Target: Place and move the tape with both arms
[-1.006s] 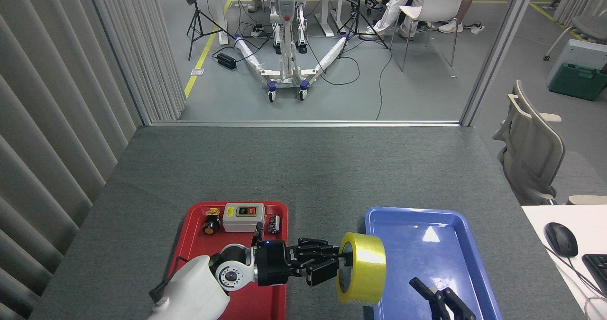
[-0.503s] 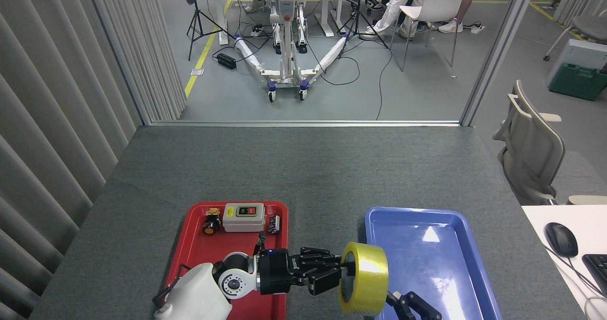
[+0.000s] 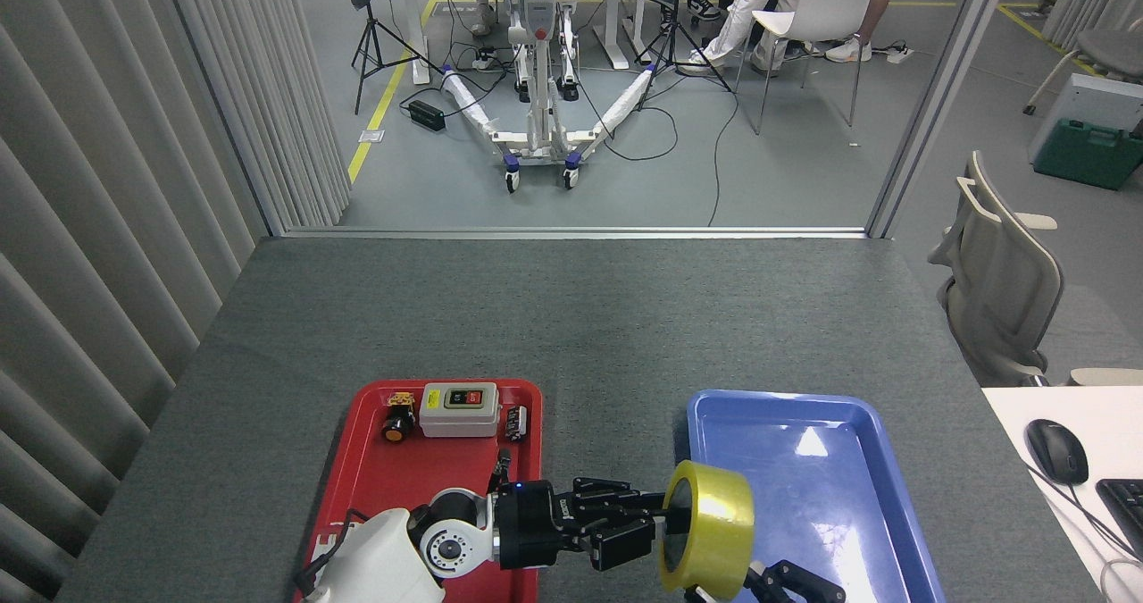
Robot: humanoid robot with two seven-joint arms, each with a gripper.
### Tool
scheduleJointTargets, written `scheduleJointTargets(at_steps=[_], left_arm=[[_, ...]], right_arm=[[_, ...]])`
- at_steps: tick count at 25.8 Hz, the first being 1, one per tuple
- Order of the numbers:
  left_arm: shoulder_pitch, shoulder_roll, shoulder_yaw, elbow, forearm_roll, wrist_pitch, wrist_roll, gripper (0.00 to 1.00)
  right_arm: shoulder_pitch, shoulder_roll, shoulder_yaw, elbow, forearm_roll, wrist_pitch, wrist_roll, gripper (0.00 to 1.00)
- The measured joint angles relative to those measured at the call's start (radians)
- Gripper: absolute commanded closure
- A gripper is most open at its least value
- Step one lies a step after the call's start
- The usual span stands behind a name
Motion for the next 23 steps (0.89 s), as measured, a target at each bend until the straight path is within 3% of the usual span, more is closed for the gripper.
scheduleJointTargets(at_steps=[7, 10, 12, 18, 23], left_arm=[[0.005, 0.029, 0.076, 0.0, 0.041, -0.017, 0.034, 0.0], [0.013, 0.065, 0.161, 0.005, 0.037, 0.045, 0.09, 0.0], [0.024, 0.102, 0.223, 0.013, 0.001, 0.08, 0.19, 0.0], [0.146, 0.214, 0.399, -0.022, -0.306, 0.168, 0.588, 0.0], [0.283, 0.222, 0.568, -0.114, -0.6, 0.269, 0.712, 0.0]], right_arm=[[0.036, 0.009, -0.166, 0.0, -0.041, 0.005, 0.008, 1.0], [0.04, 0.016, -0.229, 0.006, -0.061, 0.006, 0.117, 1.0], [0.019, 0.017, -0.236, 0.025, -0.067, 0.096, 0.247, 1.0], [-0.149, 0.005, -0.128, 0.155, -0.077, 0.479, 0.455, 1.0], [-0.241, 0.0, -0.049, 0.239, -0.109, 0.649, 0.543, 0.98]])
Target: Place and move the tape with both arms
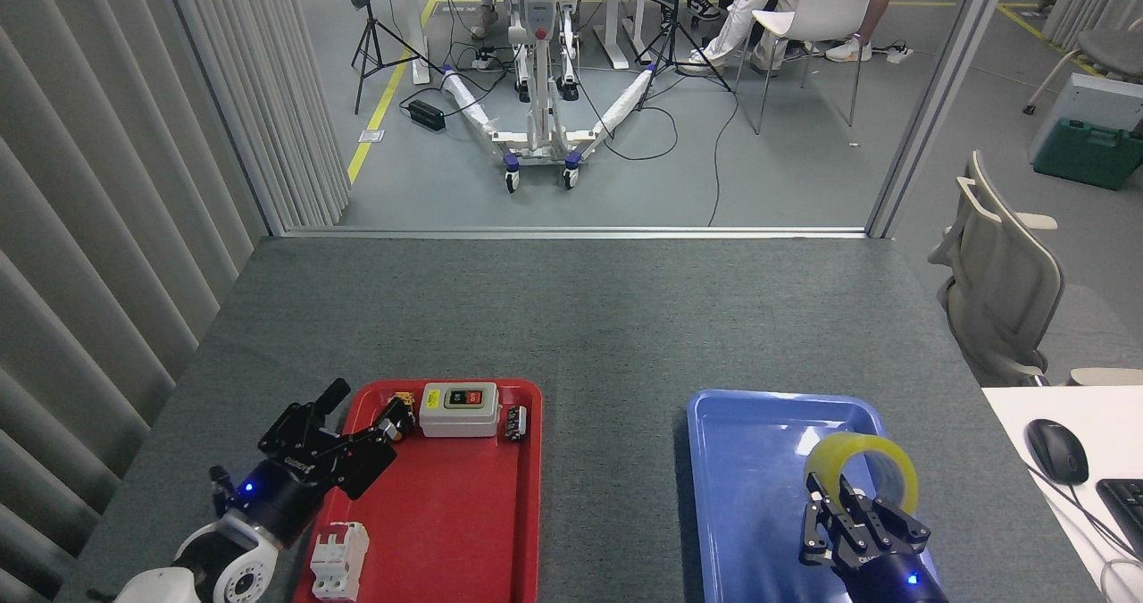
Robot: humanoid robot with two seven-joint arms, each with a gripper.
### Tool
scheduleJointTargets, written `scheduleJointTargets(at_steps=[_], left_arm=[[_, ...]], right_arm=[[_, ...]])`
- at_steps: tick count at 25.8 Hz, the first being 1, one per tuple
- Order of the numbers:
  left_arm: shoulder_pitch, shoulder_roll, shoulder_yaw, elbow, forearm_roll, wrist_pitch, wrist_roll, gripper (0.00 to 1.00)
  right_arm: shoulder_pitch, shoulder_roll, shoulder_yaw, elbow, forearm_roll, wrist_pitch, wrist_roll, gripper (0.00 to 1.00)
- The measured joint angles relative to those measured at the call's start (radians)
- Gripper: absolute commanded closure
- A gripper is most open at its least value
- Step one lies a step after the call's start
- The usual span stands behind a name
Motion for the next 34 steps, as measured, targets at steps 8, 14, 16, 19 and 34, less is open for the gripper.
scheduleJointTargets(at_steps=[8, 14, 16, 19, 34], left_arm=[[0.082, -0.035, 0.127, -0.141, -0.231, 0.053, 0.017, 0.0], [0.088, -0.037, 0.172, -0.168, -0.255, 0.059, -0.063, 0.0], [0.088, -0.045, 0.188, -0.163, -0.229, 0.055, -0.104, 0.0], [0.089, -0.061, 0.2, -0.146, -0.2, 0.051, -0.139, 0.0], [0.103, -0.068, 0.202, -0.136, -0.199, 0.048, -0.05, 0.0]], right_arm=[[-0.017, 0.008, 0.036, 0.029, -0.061, 0.062, 0.124, 0.28], [-0.014, 0.013, 0.048, 0.033, -0.066, 0.084, 0.133, 0.19], [-0.013, 0.015, 0.053, 0.033, -0.065, 0.088, 0.133, 0.17], [-0.005, 0.017, 0.056, 0.025, -0.061, 0.09, 0.101, 0.09], [0.127, 0.124, 0.042, -0.046, 0.073, 0.139, -0.476, 0.03]])
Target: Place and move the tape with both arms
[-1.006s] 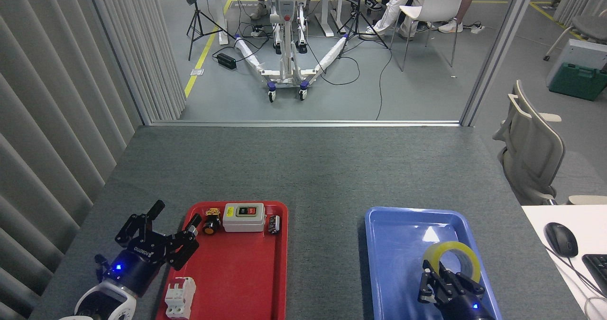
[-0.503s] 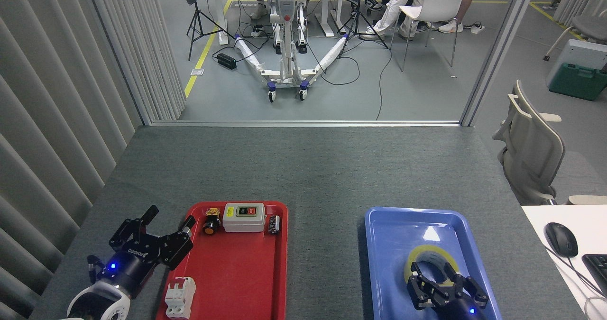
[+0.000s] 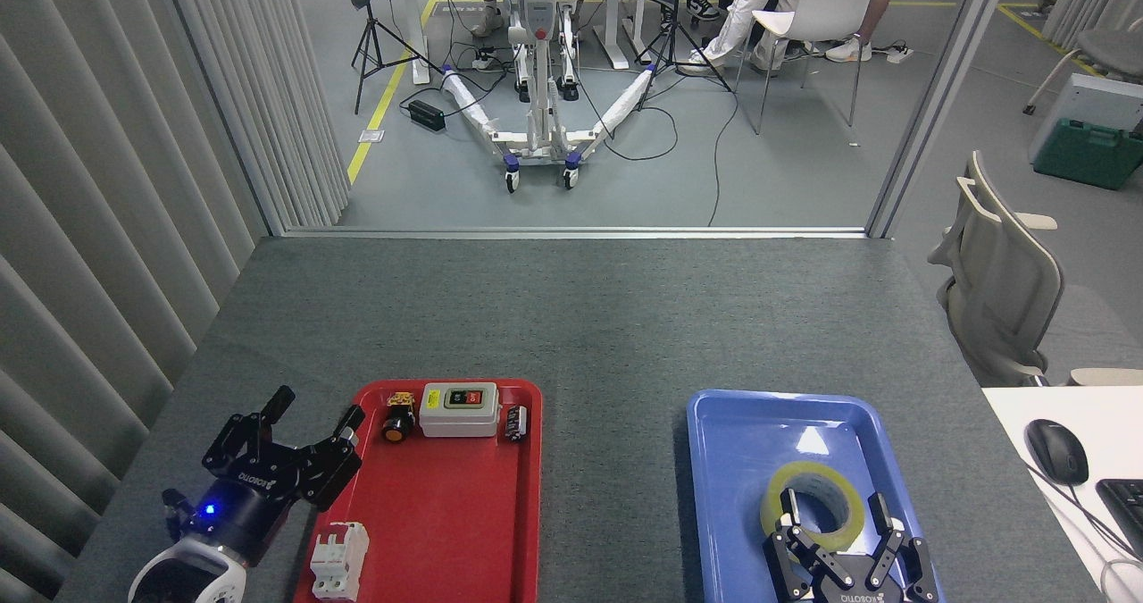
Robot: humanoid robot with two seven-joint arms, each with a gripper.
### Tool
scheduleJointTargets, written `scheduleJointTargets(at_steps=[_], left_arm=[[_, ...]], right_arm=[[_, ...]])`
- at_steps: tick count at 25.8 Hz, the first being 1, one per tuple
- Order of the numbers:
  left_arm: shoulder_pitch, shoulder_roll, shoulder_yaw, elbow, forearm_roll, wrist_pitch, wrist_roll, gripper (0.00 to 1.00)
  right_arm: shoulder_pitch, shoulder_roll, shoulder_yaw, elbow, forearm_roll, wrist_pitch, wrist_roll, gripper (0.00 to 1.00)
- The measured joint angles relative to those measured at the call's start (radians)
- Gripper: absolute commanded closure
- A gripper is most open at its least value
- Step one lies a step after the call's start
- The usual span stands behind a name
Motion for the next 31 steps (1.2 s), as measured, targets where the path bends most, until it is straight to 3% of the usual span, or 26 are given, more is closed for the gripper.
scheduleJointTargets(at_steps=[3, 8, 15, 31], left_arm=[[0.0, 0.005, 0.0, 0.004, -0.003, -0.001, 0.004, 0.0], [0.0, 0.035, -0.005, -0.007, -0.004, -0.021, 0.007, 0.0], [-0.001, 0.069, -0.004, 0.003, -0.005, -0.025, 0.01, 0.0], [0.013, 0.068, 0.002, 0.057, -0.006, -0.026, 0.084, 0.0]], right_arm=[[0.002, 0.004, 0.0, -0.005, 0.036, 0.022, 0.001, 0.03], [0.0, 0.006, 0.0, -0.012, 0.06, 0.058, 0.102, 0.03], [-0.026, -0.005, 0.001, -0.011, 0.063, 0.079, 0.15, 0.02], [-0.043, -0.02, 0.011, -0.011, 0.06, 0.069, 0.157, 0.01]])
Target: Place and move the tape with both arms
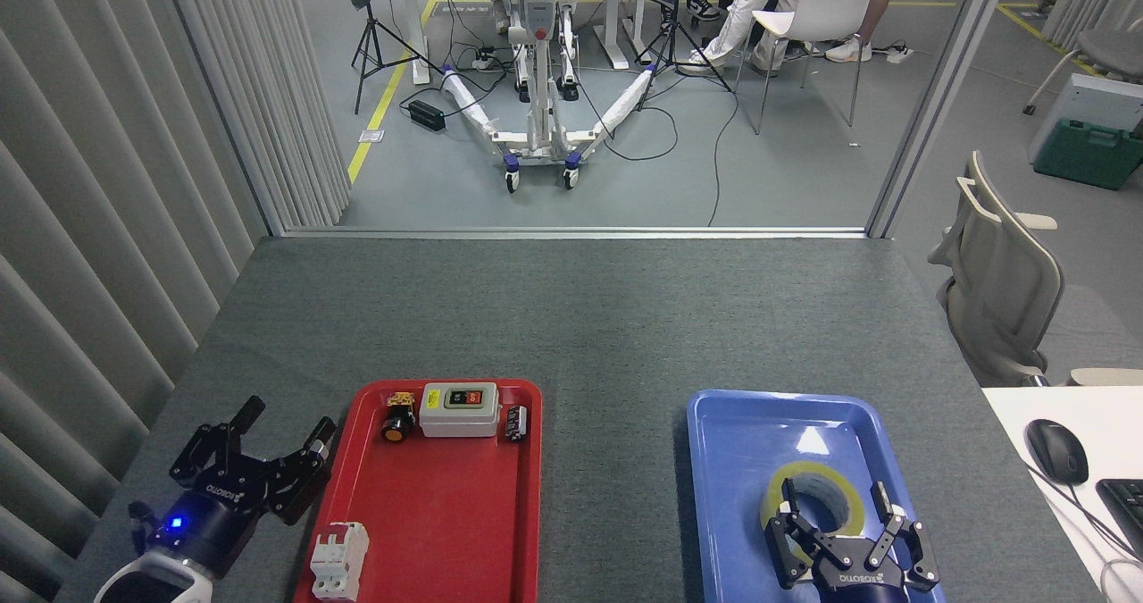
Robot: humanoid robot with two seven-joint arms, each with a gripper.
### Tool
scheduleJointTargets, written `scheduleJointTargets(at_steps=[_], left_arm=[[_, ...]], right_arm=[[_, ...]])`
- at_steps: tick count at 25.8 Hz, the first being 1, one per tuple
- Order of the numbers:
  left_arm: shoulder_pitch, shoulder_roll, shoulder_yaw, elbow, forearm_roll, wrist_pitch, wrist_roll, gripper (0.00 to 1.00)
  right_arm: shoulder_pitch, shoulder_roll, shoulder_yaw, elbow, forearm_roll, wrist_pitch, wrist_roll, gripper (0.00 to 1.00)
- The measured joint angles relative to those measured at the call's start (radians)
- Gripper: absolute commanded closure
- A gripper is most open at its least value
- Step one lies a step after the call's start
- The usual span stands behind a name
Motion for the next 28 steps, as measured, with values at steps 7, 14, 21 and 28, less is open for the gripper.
scheduleJointTargets(at_steps=[7, 14, 21, 28], left_arm=[[0.002, -0.002, 0.0, -0.001, -0.014, 0.032, 0.001, 0.0], [0.005, -0.002, 0.003, -0.009, -0.072, 0.104, -0.004, 0.0], [0.054, 0.0, 0.007, -0.031, -0.075, 0.138, -0.002, 0.0], [0.08, -0.009, 0.008, -0.074, -0.074, 0.15, 0.0, 0.0]], right_arm=[[0.0, 0.006, 0.0, 0.0, 0.0, -0.002, 0.0, 0.01], [0.0, 0.008, 0.0, 0.0, 0.0, -0.002, 0.0, 0.01], [0.0, 0.009, 0.0, 0.0, 0.0, -0.003, 0.0, 0.01], [0.0, 0.008, 0.0, 0.0, 0.0, -0.003, 0.0, 0.01]])
